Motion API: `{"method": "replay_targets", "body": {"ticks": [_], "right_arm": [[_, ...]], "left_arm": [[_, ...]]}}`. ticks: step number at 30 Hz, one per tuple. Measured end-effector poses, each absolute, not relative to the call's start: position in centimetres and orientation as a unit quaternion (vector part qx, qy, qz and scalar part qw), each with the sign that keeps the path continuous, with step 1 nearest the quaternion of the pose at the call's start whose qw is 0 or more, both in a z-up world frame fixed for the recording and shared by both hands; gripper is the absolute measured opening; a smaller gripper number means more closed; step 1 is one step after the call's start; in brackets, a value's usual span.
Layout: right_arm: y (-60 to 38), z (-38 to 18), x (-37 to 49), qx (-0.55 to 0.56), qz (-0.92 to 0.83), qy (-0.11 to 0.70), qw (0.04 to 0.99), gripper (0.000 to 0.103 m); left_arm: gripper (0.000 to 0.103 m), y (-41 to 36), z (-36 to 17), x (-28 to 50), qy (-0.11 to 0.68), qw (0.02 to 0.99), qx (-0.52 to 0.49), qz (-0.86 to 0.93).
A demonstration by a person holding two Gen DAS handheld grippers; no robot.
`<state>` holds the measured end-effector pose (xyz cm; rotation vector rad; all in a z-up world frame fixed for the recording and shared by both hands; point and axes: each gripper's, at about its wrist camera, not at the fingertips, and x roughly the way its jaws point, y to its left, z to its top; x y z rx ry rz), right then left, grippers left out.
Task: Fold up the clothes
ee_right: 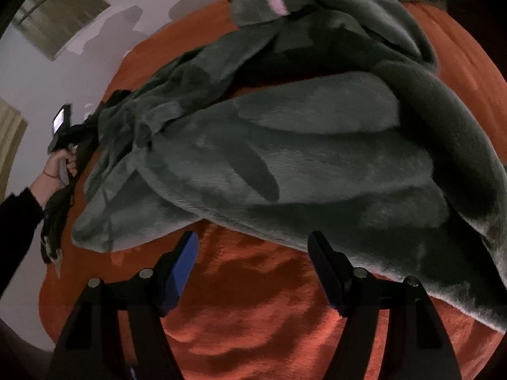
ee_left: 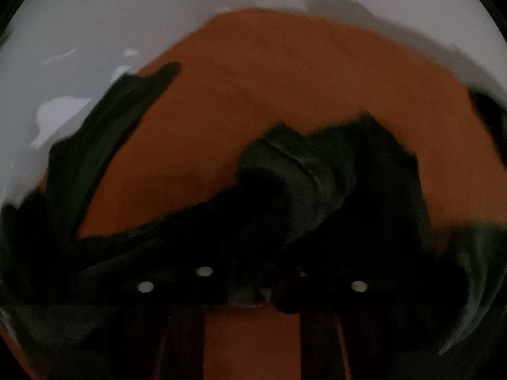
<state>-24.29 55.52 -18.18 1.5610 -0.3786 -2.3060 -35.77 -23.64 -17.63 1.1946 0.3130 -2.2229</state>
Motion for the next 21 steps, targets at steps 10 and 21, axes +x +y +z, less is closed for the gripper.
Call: {"method": "replay_targets", "body": {"ticks": [10,21], "right_arm": [[52.7,-18.5,-25.5,0.542,-0.812,-0.117,0.182,0.071],[50.1,-17.1,-25.3,0.529,-0.816,-0.093,0.213,0.071]], "left_arm": [[0.012,-37.7,-3.0,-26.5,0.113,0.582,0.256,-0.763],[0.029,-45.4,-5.9,-15.8,0.277,0.574,0.362,-0.68]]}}
